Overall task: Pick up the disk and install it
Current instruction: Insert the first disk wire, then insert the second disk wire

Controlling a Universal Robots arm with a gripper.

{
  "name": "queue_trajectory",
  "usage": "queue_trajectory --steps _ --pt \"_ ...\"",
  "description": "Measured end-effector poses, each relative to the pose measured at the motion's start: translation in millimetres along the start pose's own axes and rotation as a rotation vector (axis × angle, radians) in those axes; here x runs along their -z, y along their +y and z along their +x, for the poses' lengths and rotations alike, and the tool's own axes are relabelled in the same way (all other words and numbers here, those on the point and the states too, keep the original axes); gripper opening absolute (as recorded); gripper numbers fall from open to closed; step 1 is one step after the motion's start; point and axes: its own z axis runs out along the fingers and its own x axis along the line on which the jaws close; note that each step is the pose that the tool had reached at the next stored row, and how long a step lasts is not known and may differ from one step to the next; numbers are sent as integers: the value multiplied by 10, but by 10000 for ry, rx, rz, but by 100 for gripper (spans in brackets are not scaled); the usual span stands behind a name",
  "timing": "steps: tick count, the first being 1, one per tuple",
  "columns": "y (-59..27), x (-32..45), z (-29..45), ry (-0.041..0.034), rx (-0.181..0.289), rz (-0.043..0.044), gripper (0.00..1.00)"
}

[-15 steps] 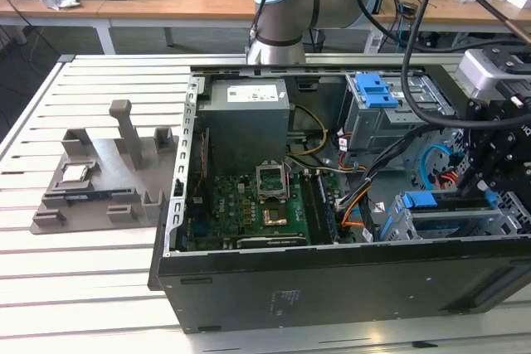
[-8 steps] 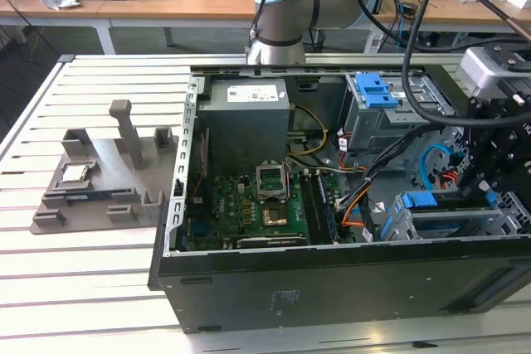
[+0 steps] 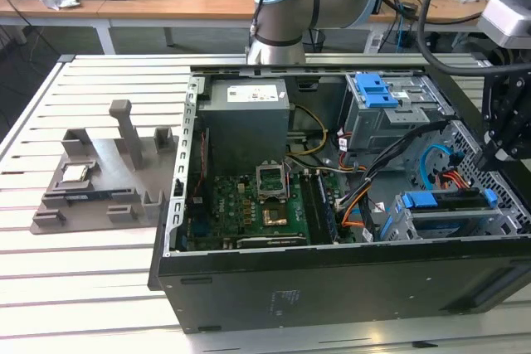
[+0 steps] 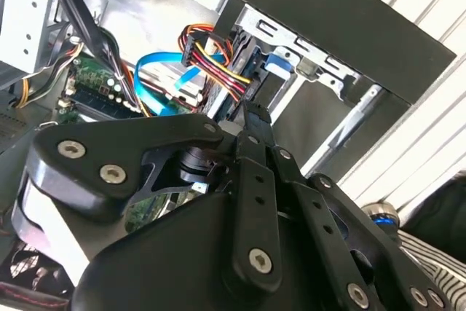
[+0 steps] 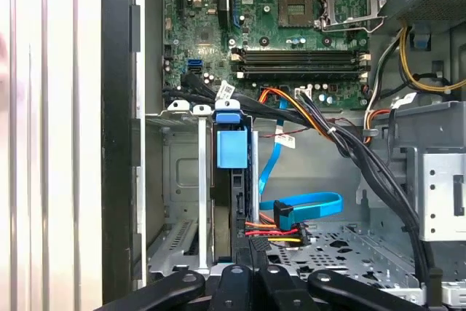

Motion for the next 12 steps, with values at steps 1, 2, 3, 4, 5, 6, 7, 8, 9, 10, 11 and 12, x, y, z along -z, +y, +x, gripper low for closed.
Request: queue_trajectory --steps 1,2,3,4,5,6,7,8,9,10,11,12 --pt "0 2 0 -4 0 -1 11" --pt "0 3 0 -4 1 -1 11" --pt "0 3 0 -4 1 -1 11" --pt "0 5 0 -1 0 0 11" --pt "0 6 0 -1 0 0 11" --pt "0 7 0 -1 1 0 11" --pt "0 8 0 -1 0 0 11" --pt "0 9 0 -1 0 0 11" --pt "0 10 0 -2 0 0 17" --pt "0 11 0 -1 0 0 24" --pt "0 12 0 -1 0 0 30" --pt "0 13 0 0 0 0 30"
